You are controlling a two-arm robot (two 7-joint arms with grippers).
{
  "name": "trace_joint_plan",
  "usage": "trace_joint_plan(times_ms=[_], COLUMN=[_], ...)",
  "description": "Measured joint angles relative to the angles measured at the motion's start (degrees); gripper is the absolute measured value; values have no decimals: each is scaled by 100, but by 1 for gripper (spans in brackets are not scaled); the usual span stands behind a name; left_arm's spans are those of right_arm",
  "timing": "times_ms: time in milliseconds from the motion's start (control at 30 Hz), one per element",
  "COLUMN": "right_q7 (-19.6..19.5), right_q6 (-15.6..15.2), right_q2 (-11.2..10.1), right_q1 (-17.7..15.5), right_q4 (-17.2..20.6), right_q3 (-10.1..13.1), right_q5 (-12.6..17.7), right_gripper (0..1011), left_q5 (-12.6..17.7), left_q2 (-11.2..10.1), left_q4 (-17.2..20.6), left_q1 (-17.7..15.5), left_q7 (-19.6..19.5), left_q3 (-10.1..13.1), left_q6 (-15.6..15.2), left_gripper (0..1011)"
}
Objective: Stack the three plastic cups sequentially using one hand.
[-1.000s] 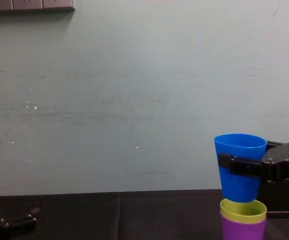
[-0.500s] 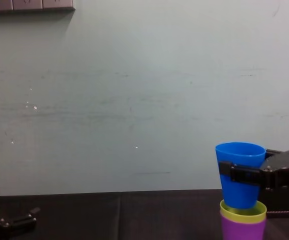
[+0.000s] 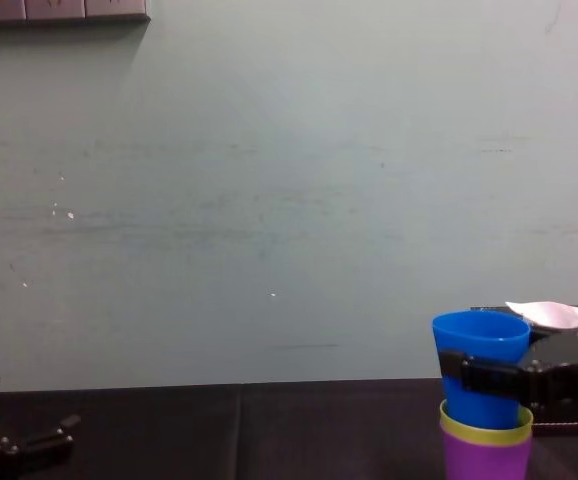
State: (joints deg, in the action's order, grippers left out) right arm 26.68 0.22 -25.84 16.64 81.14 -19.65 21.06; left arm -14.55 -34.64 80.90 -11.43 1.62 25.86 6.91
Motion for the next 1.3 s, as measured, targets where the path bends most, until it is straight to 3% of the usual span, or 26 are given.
trace_joint_plan(times_ms=[1067, 1300], right_q7=[35, 35], right_q6=[49, 42], right_q2=[115, 112], right_q1=[-45, -42], right_q4=[-291, -284], right_q3=[-37, -39], right_q5=[-7, -7], right_gripper=[728, 918], left_q5=[0, 0], left_q2=[0, 0], left_q4=[0, 0], left_q1=[0, 0], left_q7=[0, 0], left_q3=[0, 0], left_q6=[0, 0], left_gripper=[1011, 1011])
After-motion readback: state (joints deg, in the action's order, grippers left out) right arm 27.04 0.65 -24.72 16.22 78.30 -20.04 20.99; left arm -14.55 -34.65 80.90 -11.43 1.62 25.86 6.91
